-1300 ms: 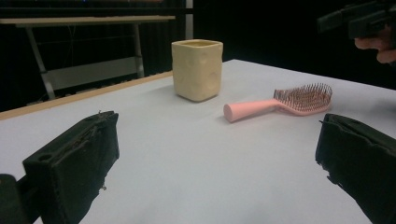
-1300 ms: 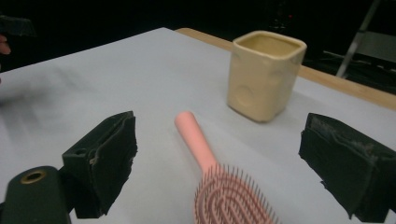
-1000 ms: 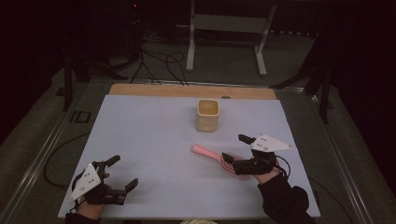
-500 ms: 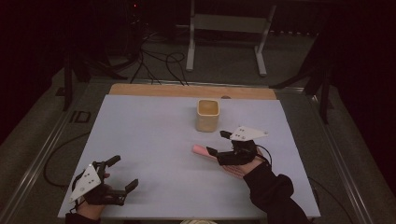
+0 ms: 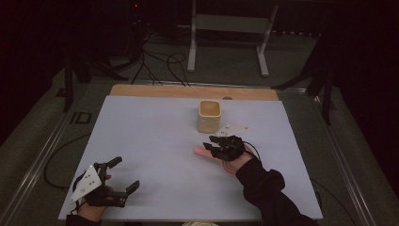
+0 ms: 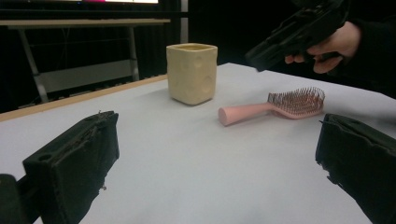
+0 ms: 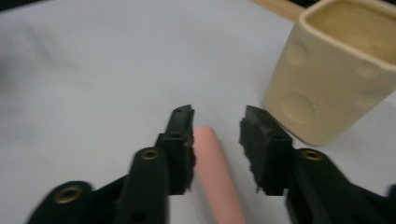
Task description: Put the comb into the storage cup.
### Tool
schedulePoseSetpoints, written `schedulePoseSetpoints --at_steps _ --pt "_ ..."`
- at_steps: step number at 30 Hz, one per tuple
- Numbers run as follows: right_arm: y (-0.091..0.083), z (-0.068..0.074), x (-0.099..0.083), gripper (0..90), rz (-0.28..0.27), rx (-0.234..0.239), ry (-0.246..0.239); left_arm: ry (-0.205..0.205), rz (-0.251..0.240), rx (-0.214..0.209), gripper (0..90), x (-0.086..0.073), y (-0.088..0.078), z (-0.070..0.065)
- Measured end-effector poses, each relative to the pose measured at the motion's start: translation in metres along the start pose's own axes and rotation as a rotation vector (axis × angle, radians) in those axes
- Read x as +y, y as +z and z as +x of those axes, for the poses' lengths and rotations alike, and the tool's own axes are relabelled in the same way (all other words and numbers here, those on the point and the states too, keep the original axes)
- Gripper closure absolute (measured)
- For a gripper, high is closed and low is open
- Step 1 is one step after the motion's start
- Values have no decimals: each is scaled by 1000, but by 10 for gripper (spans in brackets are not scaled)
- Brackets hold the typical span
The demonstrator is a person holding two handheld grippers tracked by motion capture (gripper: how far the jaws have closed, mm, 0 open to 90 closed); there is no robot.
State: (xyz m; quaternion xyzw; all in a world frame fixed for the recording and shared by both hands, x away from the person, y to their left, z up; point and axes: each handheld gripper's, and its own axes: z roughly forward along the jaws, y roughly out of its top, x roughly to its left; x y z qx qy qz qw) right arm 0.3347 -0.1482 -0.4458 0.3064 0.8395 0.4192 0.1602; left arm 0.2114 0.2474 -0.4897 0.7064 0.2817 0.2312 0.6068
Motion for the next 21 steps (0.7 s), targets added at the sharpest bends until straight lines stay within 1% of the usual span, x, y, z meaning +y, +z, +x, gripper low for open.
schedulePoseSetpoints --at_steps 1,2,3,4,5,6,7,8,9,10,12,13,14,15,16,17,18,19,20,21 --pt "5 0 0 697 24 -13 -5 -1 0 -4 3 0 0 0" --pt "5 0 0 697 24 -13 -5 -1 0 -4 2 0 0 0" --pt "10 0 1 745 44 -18 -5 1 4 -4 2 0 0 -1" --pt "10 0 1 745 44 -18 -5 1 4 -4 2 0 0 -1" --pt "15 -1 1 782 61 -24 -5 0 4 -6 2 0 0 -1" --pt "15 -1 1 782 61 -24 -5 -1 4 -7 2 0 0 -1" --pt "20 -2 2 835 80 -32 1 -2 3 -7 3 0 1 -1" --pt "20 -2 2 835 80 -32 1 -2 3 -7 3 0 1 -1" --pt "26 -3 2 873 107 -40 -4 -3 3 -8 2 0 1 -1" --pt "26 -3 2 873 107 -40 -4 -3 3 -8 2 0 1 -1" --pt "31 -3 2 896 135 -48 -6 -3 3 -9 2 0 1 -1" --pt "37 -3 2 900 166 -51 2 -2 4 -10 3 0 1 -1" --pt "37 -3 2 900 166 -51 2 -2 4 -10 3 0 1 -1" --pt "43 -4 2 900 201 -63 1 -3 4 -11 3 -1 1 -1" --pt "43 -4 2 900 201 -63 1 -3 4 -11 3 -1 1 -1" --pt "47 -4 2 900 223 -71 7 -5 3 -11 2 -1 1 -1" --pt "47 -4 2 900 223 -71 7 -5 3 -11 2 -1 1 -1" --pt "50 -6 1 900 246 -79 15 -4 4 -12 2 -1 1 -1" --pt "50 -6 1 900 246 -79 15 -4 4 -12 2 -1 1 -1" --pt "54 -8 2 900 267 -87 26 -4 4 -14 3 -1 1 -1"
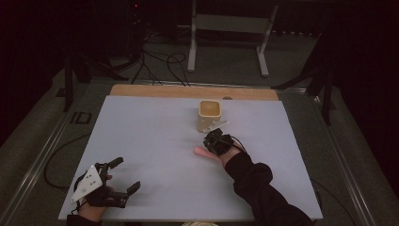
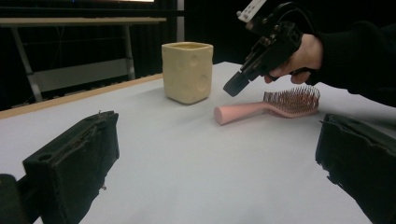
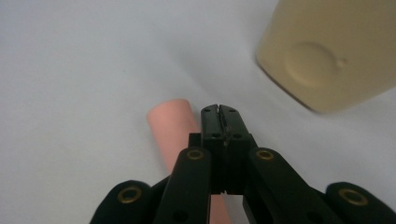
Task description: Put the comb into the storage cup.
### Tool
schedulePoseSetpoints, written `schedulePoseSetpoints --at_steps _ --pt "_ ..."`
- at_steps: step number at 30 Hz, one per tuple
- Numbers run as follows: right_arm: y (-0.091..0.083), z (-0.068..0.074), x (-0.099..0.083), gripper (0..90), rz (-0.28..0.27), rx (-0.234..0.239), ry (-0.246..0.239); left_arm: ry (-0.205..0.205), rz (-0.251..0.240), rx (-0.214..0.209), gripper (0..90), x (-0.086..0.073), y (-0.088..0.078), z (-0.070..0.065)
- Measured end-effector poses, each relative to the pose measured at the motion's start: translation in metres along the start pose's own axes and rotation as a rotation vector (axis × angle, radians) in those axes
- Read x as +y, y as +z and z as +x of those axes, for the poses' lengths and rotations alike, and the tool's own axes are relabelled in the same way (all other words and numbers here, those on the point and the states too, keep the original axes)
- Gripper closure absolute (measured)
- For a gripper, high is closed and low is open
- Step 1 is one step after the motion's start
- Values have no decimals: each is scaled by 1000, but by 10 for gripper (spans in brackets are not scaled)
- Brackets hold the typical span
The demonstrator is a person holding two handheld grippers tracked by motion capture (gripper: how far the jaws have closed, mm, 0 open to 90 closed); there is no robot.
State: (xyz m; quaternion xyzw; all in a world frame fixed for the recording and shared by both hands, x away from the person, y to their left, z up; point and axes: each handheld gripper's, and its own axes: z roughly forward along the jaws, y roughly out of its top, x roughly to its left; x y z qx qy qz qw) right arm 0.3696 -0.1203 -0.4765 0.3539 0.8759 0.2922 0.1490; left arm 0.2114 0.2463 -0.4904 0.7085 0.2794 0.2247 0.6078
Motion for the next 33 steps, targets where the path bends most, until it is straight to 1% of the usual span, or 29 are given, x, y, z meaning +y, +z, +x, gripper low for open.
schedulePoseSetpoints --at_steps 1,3,4,5,6,8,9,10,12,13,16,21,27,33 --pt "0 0 0 900 0 0 0 0 0 0 2 0 0 0" --pt "3 0 1 900 18 -6 6 -1 0 -1 3 0 0 0" --pt "6 1 2 900 36 -6 1 0 0 -1 3 0 0 0" --pt "6 1 2 900 36 -6 1 0 1 -1 3 0 0 0" --pt "9 2 2 900 59 -10 -2 -1 0 -2 2 0 0 0" --pt "9 2 2 900 59 -10 -2 -1 1 -3 2 0 0 0" --pt "13 5 3 900 77 -17 -10 -1 0 -4 3 0 0 0" --pt "13 5 3 900 82 -16 -14 -1 0 -3 2 0 0 0" --pt "13 7 3 900 83 -19 -18 -2 0 -4 3 0 0 1" --pt "12 8 3 900 82 -11 -16 -2 0 -4 3 0 0 1" --pt "11 9 4 900 83 -17 -28 -3 0 -4 3 0 1 1" --pt "14 7 3 900 89 -19 -10 -3 0 -5 3 0 1 0" --pt "18 6 5 900 101 -32 -18 -6 1 -5 2 -1 1 1" --pt "22 11 4 900 117 -11 -25 -4 1 -6 2 -1 1 1"
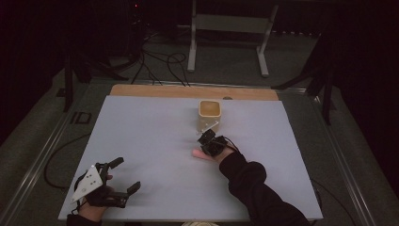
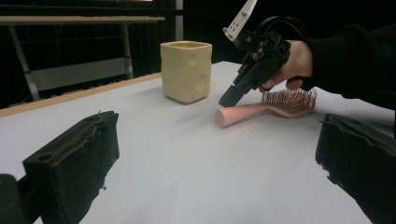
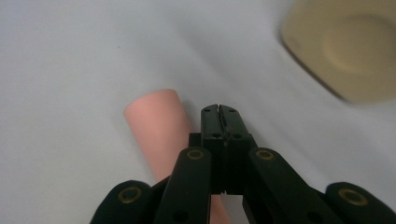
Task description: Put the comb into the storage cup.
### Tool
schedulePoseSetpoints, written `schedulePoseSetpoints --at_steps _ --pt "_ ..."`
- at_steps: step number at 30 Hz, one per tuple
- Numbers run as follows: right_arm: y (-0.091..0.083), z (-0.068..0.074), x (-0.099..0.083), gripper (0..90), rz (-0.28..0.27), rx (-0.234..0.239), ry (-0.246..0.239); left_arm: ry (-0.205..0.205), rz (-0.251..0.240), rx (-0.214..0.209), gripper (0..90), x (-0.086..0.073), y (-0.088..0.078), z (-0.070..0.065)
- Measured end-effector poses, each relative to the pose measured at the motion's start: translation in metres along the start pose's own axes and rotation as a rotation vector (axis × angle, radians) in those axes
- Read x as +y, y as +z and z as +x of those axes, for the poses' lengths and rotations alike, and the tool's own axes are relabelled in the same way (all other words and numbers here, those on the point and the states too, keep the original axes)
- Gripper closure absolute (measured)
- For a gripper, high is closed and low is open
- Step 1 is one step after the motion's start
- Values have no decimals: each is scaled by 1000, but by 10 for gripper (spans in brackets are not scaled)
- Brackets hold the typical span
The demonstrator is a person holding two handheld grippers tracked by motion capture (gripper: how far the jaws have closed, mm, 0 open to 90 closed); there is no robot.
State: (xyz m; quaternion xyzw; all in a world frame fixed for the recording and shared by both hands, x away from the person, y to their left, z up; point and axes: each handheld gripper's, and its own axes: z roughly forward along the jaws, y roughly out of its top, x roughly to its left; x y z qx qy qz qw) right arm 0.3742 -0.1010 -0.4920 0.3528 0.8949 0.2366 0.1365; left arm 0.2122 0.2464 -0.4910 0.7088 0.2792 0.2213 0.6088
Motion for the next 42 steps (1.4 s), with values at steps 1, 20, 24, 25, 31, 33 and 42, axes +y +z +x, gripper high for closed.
schedulePoseSetpoints --at_steps 1,20,24,25,31,33,42 --pt "0 2 0 900 -1 10 0 -1 -1 0 3 0 0 0" --pt "-15 38 -20 900 8 92 -112 6 4 2 3 0 0 0" --pt "-21 48 -27 900 -2 100 -139 5 4 2 3 0 0 0" --pt "-21 48 -27 900 -2 100 -139 5 4 2 3 0 0 0" --pt "-36 56 -41 900 -13 124 -180 9 7 3 3 0 0 -1" --pt "-40 58 -46 900 -21 130 -183 6 3 2 3 0 0 -1" --pt "-49 60 -64 900 -35 141 -169 8 6 3 3 0 0 -1"
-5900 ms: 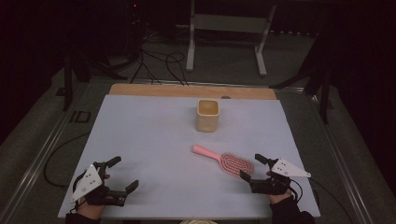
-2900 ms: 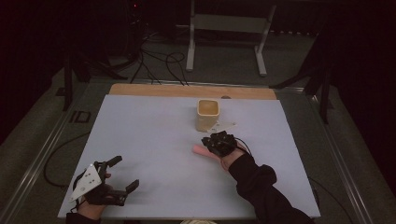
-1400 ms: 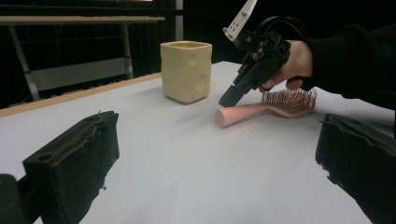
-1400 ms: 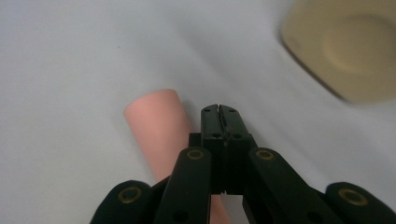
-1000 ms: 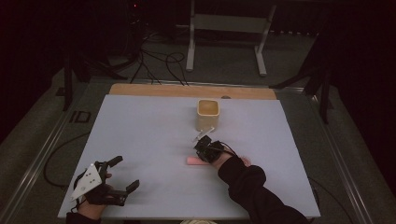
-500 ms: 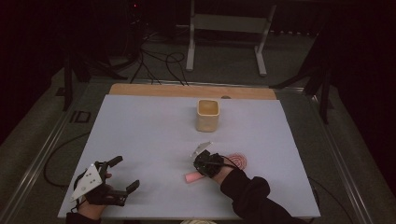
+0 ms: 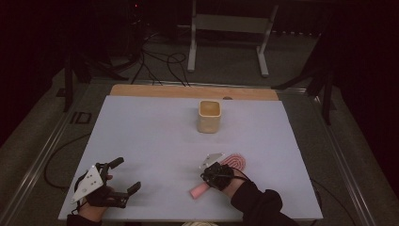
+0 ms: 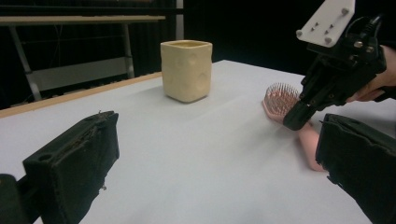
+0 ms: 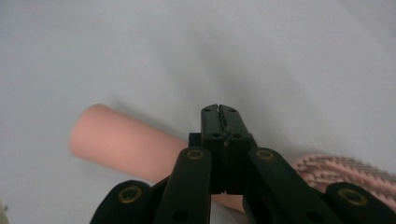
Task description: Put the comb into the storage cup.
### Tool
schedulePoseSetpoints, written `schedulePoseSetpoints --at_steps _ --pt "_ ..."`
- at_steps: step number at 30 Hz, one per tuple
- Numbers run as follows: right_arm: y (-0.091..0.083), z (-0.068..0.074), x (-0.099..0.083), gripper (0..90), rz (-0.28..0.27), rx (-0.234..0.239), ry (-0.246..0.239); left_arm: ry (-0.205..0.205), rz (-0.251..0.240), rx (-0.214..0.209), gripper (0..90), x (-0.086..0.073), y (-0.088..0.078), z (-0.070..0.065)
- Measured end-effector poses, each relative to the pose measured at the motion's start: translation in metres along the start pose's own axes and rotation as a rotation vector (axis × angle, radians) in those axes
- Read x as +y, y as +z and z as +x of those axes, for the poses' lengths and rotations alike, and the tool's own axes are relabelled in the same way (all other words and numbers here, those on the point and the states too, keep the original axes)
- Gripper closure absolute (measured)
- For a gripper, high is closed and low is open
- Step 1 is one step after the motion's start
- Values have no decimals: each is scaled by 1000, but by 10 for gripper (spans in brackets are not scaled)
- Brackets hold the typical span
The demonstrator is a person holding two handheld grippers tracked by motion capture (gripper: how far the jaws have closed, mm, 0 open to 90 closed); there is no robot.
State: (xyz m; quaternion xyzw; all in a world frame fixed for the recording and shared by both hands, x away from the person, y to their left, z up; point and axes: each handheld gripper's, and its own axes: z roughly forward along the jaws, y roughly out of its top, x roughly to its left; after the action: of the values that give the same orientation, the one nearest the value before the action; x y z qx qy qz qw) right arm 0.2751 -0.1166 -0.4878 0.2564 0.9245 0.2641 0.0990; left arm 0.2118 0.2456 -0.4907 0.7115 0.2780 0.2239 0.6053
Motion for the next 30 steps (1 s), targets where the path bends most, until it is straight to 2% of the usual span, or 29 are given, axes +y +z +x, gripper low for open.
schedulePoseSetpoints --at_steps 9,14,23,27,30 --pt "-12 1 -17 900 20 7 5 -1 2 -2 3 0 0 0" --pt "-20 4 -29 900 31 21 -19 -1 2 0 3 0 0 0" --pt "-34 6 -45 900 73 34 -34 -2 2 0 2 0 0 0" --pt "-43 3 -55 900 91 32 -35 -1 2 -1 3 0 1 0" --pt "-51 -3 -65 900 117 44 -20 -3 3 -1 3 0 1 0"
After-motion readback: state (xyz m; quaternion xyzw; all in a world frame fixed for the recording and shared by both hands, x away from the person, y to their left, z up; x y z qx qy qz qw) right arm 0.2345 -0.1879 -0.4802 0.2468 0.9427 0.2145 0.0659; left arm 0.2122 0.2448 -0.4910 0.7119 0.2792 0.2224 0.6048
